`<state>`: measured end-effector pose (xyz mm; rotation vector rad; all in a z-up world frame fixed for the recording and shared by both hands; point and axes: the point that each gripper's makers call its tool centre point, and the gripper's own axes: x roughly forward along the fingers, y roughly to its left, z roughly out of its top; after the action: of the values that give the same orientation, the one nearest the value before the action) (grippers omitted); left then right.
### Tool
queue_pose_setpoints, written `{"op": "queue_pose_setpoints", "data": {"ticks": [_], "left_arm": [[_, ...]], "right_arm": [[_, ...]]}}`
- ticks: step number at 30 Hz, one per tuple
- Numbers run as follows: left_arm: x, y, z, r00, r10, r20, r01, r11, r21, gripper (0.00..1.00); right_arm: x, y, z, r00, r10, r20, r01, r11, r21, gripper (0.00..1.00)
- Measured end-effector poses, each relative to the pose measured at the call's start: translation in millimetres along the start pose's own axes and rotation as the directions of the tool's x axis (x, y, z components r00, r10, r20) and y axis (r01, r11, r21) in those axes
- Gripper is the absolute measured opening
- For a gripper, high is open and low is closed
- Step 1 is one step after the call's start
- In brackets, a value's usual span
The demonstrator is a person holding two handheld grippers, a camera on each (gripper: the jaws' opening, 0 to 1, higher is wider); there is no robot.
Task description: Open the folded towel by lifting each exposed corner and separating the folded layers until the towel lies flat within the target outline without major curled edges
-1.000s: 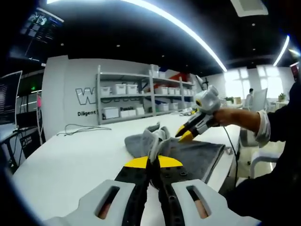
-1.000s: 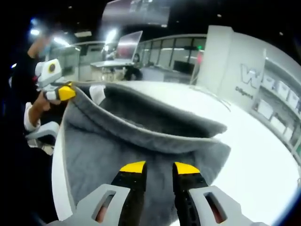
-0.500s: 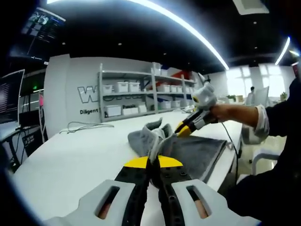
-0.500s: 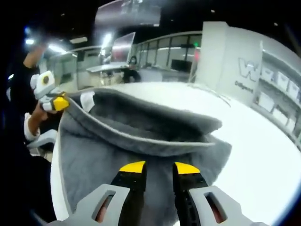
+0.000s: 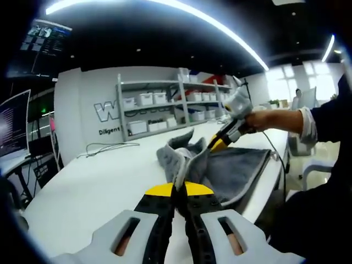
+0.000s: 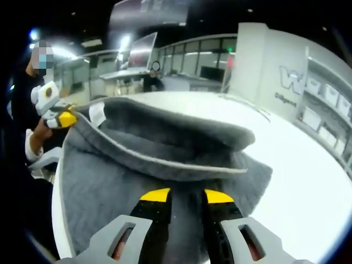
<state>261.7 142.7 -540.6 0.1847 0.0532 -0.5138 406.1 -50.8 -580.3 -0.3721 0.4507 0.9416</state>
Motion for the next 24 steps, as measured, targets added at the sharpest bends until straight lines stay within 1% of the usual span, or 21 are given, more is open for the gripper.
{"op": "queue_pose_setpoints", "data": {"ticks": [3, 16, 24], "left_arm": [[-0.4, 0.6, -1.9, 1.0, 0.006, -0.004, -0.006, 1.0, 0.008, 0.05], [-3.6, 4.0, -10.8, 1.0, 0.016, -0.014, -0.016, 1.0, -0.007, 0.05], [-5.2, 5.4, -16.4, 0.999, 0.021, -0.026, -0.021, 1.0, -0.003, 0.05]], "right_arm": [[1.1, -1.2, 1.9, 1.0, -0.005, 0.002, 0.005, 1.0, 0.002, 0.19], [11.4, -8.3, 9.5, 1.0, -0.016, -0.002, 0.016, 1.0, 0.01, 0.19], [14.8, -10.9, 8.7, 1.0, -0.027, -0.015, 0.027, 1.0, 0.013, 0.19]]}}
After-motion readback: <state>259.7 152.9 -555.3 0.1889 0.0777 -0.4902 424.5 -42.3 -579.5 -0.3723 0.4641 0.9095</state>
